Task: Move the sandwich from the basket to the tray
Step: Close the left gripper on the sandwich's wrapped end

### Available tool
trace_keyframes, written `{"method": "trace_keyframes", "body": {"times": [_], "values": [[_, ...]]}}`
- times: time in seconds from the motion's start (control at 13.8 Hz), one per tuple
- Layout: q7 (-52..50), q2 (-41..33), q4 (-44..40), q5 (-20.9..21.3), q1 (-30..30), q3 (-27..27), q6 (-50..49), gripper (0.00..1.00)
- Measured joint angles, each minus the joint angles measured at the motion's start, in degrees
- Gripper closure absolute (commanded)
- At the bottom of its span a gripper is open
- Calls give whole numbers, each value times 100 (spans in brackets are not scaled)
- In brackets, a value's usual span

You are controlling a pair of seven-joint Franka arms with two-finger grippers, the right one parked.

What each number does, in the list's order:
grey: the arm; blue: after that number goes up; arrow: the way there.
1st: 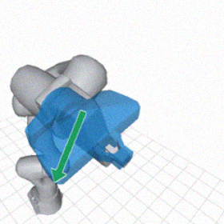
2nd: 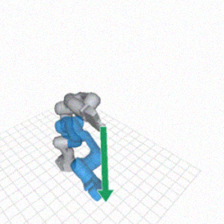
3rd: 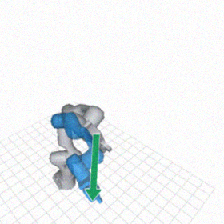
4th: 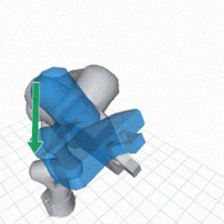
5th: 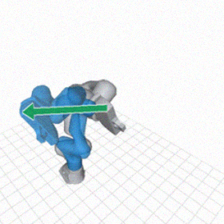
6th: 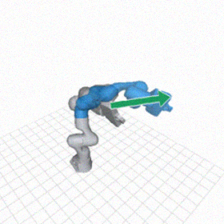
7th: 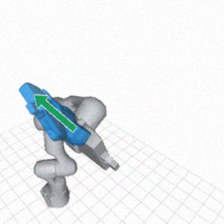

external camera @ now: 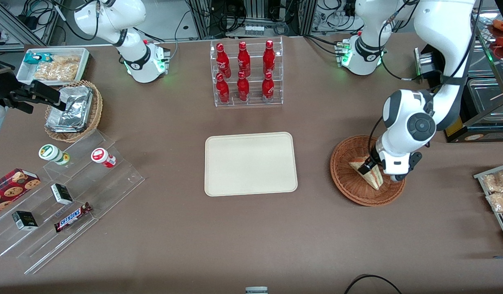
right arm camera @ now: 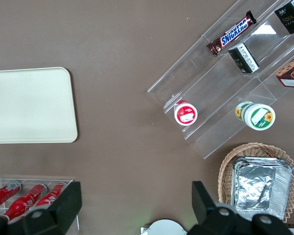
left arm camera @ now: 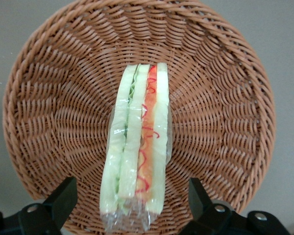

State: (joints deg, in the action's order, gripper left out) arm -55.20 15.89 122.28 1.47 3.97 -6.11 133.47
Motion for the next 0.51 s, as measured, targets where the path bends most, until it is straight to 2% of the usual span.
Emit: {"method": "trace_keyframes", "body": {"times": [0.07,0.15,0.22,0.29,0.36,0.51], "values": [[-19,88,-31,0,-1,0,1,5],[-35,142,-41,0,-2,1,1,23],[-42,175,-42,0,-4,1,2,50],[-53,195,-42,0,-6,2,2,69],[-58,201,-42,0,-7,2,2,84],[-59,201,-62,0,-7,2,1,90]]}}
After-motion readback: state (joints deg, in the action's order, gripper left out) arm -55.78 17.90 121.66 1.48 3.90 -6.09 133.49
